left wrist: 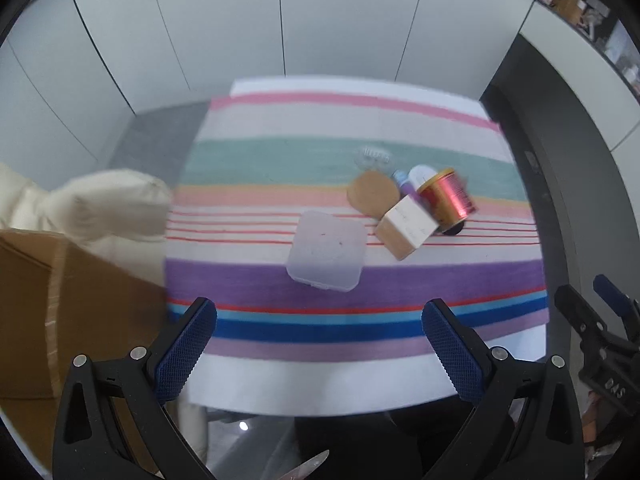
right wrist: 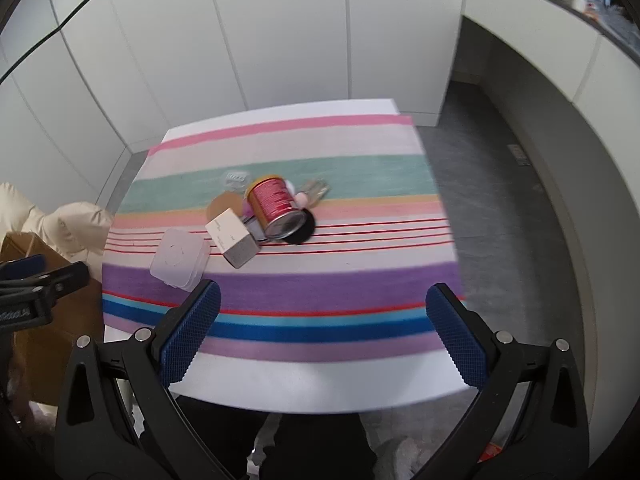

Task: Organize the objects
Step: 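Grasp the white cosmetic box with the right tool while the left tool grasps the clear square case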

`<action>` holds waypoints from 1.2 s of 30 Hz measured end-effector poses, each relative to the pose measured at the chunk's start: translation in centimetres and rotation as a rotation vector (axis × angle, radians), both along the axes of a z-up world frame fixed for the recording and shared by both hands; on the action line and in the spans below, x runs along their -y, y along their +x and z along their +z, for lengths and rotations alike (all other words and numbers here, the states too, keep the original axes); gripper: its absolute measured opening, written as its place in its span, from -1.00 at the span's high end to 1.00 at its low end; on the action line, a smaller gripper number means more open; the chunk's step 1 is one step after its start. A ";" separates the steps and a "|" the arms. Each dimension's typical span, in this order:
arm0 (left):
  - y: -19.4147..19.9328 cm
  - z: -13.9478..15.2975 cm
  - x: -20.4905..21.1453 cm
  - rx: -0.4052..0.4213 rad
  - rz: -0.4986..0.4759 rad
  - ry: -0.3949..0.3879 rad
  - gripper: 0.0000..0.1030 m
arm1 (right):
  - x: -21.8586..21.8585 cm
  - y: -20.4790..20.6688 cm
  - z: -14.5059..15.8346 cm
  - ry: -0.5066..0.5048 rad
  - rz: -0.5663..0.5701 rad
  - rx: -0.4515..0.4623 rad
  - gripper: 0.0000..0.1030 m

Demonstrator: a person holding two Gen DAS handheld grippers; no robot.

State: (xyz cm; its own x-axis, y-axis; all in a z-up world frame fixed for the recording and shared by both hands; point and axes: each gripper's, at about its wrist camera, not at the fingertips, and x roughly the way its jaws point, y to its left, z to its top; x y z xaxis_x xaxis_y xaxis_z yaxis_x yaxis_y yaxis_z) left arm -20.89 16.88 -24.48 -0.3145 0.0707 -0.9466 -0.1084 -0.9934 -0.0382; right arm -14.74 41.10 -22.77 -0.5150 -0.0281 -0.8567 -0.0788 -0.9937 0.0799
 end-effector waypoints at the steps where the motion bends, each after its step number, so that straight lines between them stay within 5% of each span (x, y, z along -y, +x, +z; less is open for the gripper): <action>1: -0.6 -1.2 0.0 0.012 0.002 0.007 -1.00 | 0.5 -0.7 -0.7 0.004 0.023 0.005 -1.00; 11: -4.7 -9.9 2.0 0.085 0.035 0.055 -1.00 | 6.5 -6.8 -7.1 0.044 0.286 -0.072 -0.93; 19: -5.1 -12.6 3.2 0.115 0.060 0.092 -1.00 | 11.1 -9.8 -10.9 0.189 0.443 -0.080 -0.77; 21: -5.2 -12.9 3.0 0.123 0.051 0.095 -1.00 | 12.4 -10.1 -11.7 0.225 0.484 -0.069 -0.69; 23: -5.1 -13.1 2.7 0.125 0.045 0.102 -1.00 | 13.0 -10.3 -12.7 0.228 0.505 -0.039 -0.36; 26: -5.2 -13.3 2.4 0.129 0.032 0.124 -1.00 | 12.7 -10.7 -14.1 0.220 0.480 0.013 0.04; 36: -6.5 -14.7 -1.4 0.158 -0.036 0.114 -0.98 | 6.1 -7.0 -10.7 -0.032 0.294 0.015 0.12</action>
State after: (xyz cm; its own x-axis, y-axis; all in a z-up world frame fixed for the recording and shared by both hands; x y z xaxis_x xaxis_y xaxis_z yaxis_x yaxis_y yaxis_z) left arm -27.39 18.25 -39.21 -0.1584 0.1884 -0.9692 -0.1271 -0.9773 -0.1692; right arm -21.78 35.01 -33.46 -0.4682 -0.2013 -0.8604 0.2105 -0.9711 0.1126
